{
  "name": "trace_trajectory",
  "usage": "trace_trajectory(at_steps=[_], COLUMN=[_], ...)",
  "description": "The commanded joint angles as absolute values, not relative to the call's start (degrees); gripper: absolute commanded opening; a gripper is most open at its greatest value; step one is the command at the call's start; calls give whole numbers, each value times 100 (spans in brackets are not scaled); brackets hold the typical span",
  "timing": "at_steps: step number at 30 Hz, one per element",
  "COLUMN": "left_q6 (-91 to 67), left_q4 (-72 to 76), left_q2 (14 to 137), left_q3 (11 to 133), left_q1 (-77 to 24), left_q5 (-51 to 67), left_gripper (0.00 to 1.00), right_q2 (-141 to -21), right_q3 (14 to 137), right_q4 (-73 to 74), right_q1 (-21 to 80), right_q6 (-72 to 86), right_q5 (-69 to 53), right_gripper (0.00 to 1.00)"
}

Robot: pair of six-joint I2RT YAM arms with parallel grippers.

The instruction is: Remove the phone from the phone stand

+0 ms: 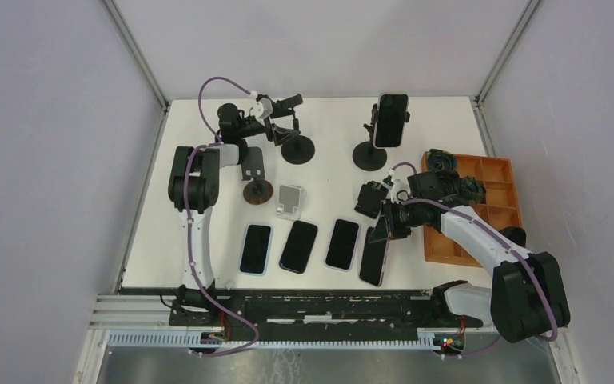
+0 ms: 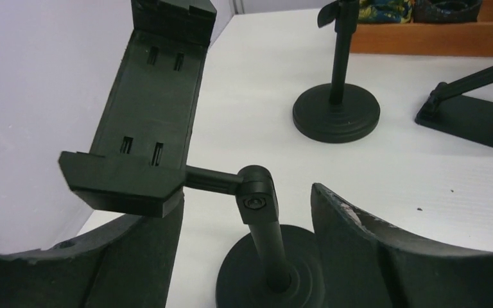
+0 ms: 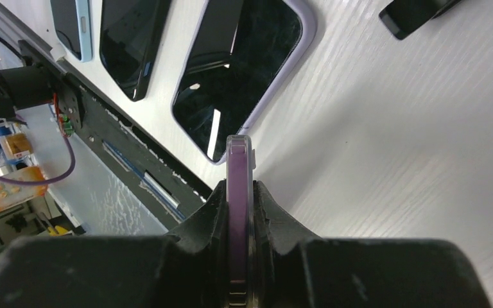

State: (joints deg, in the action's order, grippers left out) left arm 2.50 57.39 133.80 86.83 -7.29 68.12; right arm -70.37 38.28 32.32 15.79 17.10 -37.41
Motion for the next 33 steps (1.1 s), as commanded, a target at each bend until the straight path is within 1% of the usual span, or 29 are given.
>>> trace_trajectory(at_steps=[1, 2, 3, 4, 8, 11, 13, 15, 19, 21, 22, 24, 26, 30, 33], left_q6=[202, 190, 169, 132, 95, 236, 412, 837, 1969, 2403, 2590, 2891, 2954, 3144, 3301], left_q4=[6283, 6284, 6272, 6249, 5969, 5405, 4769, 3795, 1776, 924, 474, -326, -822, -1750, -2229], left_q2=[13307, 13255, 13196, 13123, 12768, 12429, 12228, 12011, 11635, 11448, 11363, 11193, 11006, 10674, 10404], left_q3=[8519, 8523, 8523, 8524, 8551, 8623, 8786, 8984, 9448, 9659, 9770, 9973, 10052, 10241, 10099], left_q1=[-618, -580, -539, -497, -379, -365, -371, -382, -377, -374, -363, -344, -311, -245, -175], left_q5=[6785, 6771, 6772, 6763, 6619, 6439, 6325, 6131, 5730, 5479, 5406, 5341, 5301, 5207, 5149], left_gripper=[83, 89, 97, 100, 100, 100, 100, 100, 100, 100, 100, 100, 100, 100, 100], right_q2=[-6893, -6887, -6911, -6955, -7145, -7316, -7326, -7296, -7091, -6903, -6799, -6616, -6396, -5934, -5839], right_q3=[3688, 3613, 3556, 3485, 3374, 3509, 3558, 3593, 3591, 3525, 3486, 3423, 3246, 2541, 1963], right_q4=[2563, 2449, 2367, 2249, 1754, 1646, 1596, 1594, 1681, 1753, 1823, 2016, 2077, 1786, 1360], right_q1=[1686, 1695, 1696, 1695, 1696, 1692, 1692, 1694, 1696, 1696, 1695, 1696, 1704, 1771, 1894], right_q6=[1873, 1880, 1881, 1881, 1912, 1842, 1795, 1765, 1818, 1859, 1876, 1904, 1998, 2287, 2585], right_q5=[-3544, -3449, -3390, -3380, -3212, -2849, -2571, -2137, -1376, -1103, -976, -858, -956, -1487, -1934], right_gripper=[1, 3, 4, 5, 12, 24, 36, 47, 67, 76, 79, 81, 82, 81, 81])
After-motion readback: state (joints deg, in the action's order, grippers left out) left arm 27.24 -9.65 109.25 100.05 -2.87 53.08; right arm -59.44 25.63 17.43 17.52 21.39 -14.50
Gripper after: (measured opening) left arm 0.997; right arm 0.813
